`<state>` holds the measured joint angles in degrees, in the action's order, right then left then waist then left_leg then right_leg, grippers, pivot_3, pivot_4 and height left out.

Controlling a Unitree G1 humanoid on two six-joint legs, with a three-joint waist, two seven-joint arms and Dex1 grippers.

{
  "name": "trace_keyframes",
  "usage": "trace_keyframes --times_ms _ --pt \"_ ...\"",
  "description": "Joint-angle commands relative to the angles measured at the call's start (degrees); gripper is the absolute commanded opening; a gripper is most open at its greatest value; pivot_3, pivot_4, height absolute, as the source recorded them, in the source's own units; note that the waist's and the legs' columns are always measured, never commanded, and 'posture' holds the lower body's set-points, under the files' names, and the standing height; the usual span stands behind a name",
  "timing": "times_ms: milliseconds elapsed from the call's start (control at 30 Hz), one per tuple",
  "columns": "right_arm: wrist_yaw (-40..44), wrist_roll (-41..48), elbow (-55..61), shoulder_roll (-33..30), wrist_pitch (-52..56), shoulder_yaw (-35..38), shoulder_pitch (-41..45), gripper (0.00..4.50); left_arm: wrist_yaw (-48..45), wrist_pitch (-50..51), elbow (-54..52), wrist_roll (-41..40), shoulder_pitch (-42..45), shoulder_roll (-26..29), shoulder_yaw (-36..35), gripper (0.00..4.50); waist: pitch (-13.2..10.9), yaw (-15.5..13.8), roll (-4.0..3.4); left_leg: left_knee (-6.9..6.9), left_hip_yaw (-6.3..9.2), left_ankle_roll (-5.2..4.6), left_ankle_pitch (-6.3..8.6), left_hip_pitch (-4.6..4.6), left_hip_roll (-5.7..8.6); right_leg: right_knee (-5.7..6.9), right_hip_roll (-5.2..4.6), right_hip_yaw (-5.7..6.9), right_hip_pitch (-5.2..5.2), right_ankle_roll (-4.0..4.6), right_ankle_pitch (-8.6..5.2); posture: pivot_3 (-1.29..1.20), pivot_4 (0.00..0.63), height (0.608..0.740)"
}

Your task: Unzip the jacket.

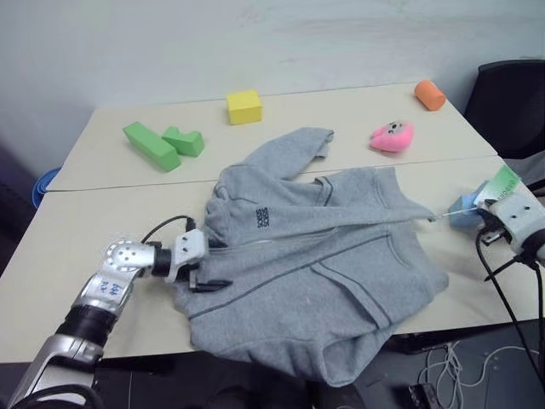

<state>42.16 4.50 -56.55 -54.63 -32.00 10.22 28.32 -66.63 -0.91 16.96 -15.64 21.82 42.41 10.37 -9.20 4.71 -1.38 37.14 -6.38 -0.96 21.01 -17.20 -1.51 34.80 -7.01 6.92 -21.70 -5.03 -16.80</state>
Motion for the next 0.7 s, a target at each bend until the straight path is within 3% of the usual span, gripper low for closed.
trace_keyframes --times_ms 33,167,233,333,467,700 --pt "12.9 15.6 20.4 0.9 9.8 5.7 -10.1 2.36 -4.2 6.8 -5.9 -7.2 -4.1 1.7 -5.0 4.50 -0.3 -0.3 0.55 0.08 0.05 0.05 0.03 -0.16 -0.15 -0.05 0.16 0.01 -0.13 0.01 0.00 0.00 0.150 0.740" --pt "19.4 29.0 44.5 1.2 22.8 11.9 -26.4 3.74 -6.2 11.0 -11.4 -14.0 -6.9 3.9 -12.7 4.50 -0.5 -2.1 0.69 0.88 0.17 -0.02 0.30 -1.39 -0.25 0.23 0.24 0.00 -1.12 0.02 0.01 0.00 0.150 0.740" --pt "20.4 32.9 52.8 2.8 25.3 14.2 -31.9 4.46 -6.4 10.7 -12.3 -14.2 -8.5 4.9 -15.0 4.50 -0.6 -2.8 0.72 0.96 0.25 -0.01 0.35 -1.45 -0.26 0.21 0.26 0.05 -1.14 0.02 0.01 0.00 0.150 0.740" --pt "26.9 35.3 63.5 2.6 27.3 14.0 -40.0 4.46 -6.5 7.5 -13.5 -12.7 -12.2 5.9 -17.9 4.50 -0.7 -3.4 0.76 1.09 0.23 -0.11 0.46 -1.47 -0.21 -0.05 0.19 0.04 -1.10 0.02 0.02 0.00 0.150 0.740" --pt "28.9 33.9 71.1 4.6 26.6 12.9 -45.1 4.46 -6.5 4.4 -16.2 -12.1 -17.5 6.3 -21.2 4.50 -0.8 -4.3 0.93 1.08 0.23 -0.14 0.62 -1.45 -0.20 -0.11 0.11 0.03 -1.10 0.03 0.02 0.00 0.150 0.740" --pt "30.9 30.3 73.8 10.6 20.9 12.2 -50.3 4.46 -2.3 1.0 -23.3 -10.7 -24.1 5.1 -24.7 4.50 -0.9 -5.2 1.00 1.09 0.25 -0.11 0.65 -1.84 -0.17 -0.05 0.13 0.11 -1.53 0.10 -0.02 0.00 0.150 0.740"
